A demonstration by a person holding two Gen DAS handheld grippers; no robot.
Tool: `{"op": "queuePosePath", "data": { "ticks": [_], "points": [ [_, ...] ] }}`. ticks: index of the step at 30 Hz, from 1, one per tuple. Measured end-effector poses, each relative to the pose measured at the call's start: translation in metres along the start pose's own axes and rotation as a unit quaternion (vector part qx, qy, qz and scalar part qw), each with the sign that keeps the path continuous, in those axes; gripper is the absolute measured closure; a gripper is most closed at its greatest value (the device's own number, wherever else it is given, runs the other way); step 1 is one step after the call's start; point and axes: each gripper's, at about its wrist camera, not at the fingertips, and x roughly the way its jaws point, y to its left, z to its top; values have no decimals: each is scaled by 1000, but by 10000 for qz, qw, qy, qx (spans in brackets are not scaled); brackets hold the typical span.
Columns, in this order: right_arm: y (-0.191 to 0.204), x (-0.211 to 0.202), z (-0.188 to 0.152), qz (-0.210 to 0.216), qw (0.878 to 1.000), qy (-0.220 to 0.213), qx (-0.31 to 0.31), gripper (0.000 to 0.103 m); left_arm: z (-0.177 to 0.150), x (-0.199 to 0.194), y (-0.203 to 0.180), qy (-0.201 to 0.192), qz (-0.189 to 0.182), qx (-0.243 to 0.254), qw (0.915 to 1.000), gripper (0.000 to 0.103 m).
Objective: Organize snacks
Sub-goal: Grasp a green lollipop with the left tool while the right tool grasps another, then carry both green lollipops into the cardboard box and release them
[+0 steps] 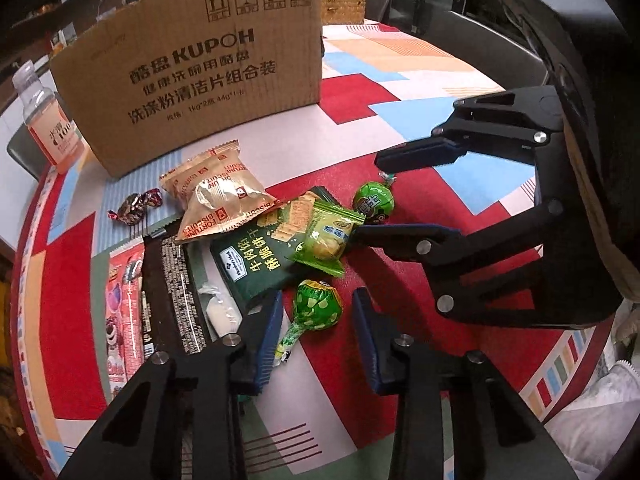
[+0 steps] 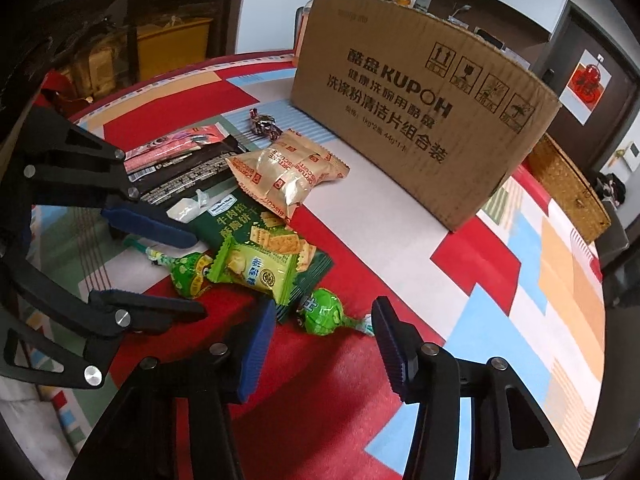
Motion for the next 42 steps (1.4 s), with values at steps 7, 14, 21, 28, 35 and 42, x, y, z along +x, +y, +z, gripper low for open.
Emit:
{"op": "queuePosePath", "data": {
  "ticks": [7,14,21,28,35,42],
  "points": [
    [-6,7,2,202,9995,86,232,59,2,5,6,-7,-141,-200,9997,77],
    [-11,6,2,180,9986,193,466,68,0,4,9,-23,-206,-311,9993,78],
    [-6,-4,1,215,9975,146,652,77,-2,-8,11,-117,-224,-415,9988,78],
    [0,-15,2,215,9965,92,805,77,-3,-25,15,-303,-181,-515,9980,78],
    [0,-38,6,29,9949,-128,1001,77,-1,-48,14,-625,-137,-541,9965,78],
    [-3,-62,15,-139,9909,-429,1272,77,3,-75,19,-1020,-100,-613,9928,78]
  ]
}}
